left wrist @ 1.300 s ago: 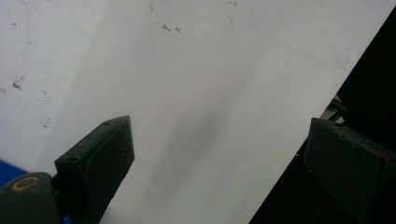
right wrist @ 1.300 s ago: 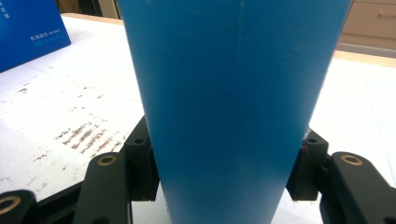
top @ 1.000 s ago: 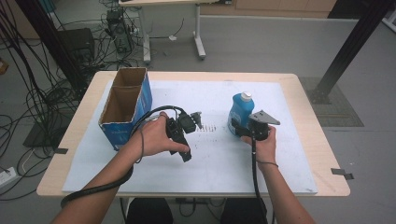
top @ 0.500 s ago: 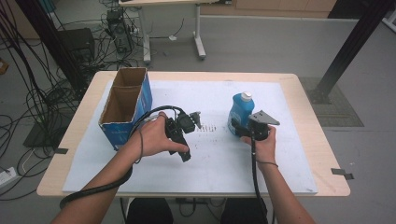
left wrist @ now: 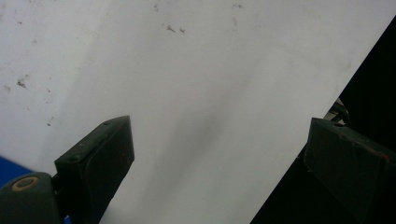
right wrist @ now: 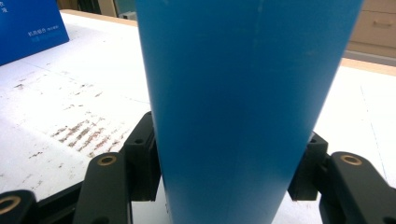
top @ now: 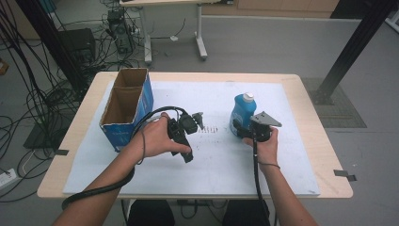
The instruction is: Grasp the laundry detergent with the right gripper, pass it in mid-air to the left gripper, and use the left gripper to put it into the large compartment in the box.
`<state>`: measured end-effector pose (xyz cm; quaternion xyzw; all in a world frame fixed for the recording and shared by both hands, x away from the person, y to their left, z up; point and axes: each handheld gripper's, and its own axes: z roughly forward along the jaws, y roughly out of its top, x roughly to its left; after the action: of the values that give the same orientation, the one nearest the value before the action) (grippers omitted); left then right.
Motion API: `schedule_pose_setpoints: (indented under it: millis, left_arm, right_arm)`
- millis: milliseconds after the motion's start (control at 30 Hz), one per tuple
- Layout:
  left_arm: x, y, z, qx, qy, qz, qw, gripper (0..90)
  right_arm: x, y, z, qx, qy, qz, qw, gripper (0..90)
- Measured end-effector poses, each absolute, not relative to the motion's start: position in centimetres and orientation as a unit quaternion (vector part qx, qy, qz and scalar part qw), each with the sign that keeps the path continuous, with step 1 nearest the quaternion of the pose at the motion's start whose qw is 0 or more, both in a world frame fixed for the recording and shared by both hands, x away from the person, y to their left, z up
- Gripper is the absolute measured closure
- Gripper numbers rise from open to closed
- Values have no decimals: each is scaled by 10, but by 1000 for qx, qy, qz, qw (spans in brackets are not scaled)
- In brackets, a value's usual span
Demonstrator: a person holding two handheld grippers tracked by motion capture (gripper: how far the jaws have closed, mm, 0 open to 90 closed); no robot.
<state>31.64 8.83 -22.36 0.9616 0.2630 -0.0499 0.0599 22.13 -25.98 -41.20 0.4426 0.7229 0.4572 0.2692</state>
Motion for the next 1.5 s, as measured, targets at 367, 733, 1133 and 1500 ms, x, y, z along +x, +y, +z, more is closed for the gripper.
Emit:
schedule_pose_setpoints:
  millis: [367,733,1133,1500]
  left_arm:
    - [316,86,-222,962,261,-47,60,88]
    - [317,86,-222,962,261,-47,61,87]
    - [315,87,-223,962,262,-46,61,88]
    - [315,87,-222,962,261,-44,60,88]
  right_arm:
    - [221,-259,-412,443,723,457,269,408]
    - [221,-260,-412,443,723,457,269,408]
    - [221,-260,-412,443,723,457,269,409]
    - [221,-260,-412,444,722,457,269,412]
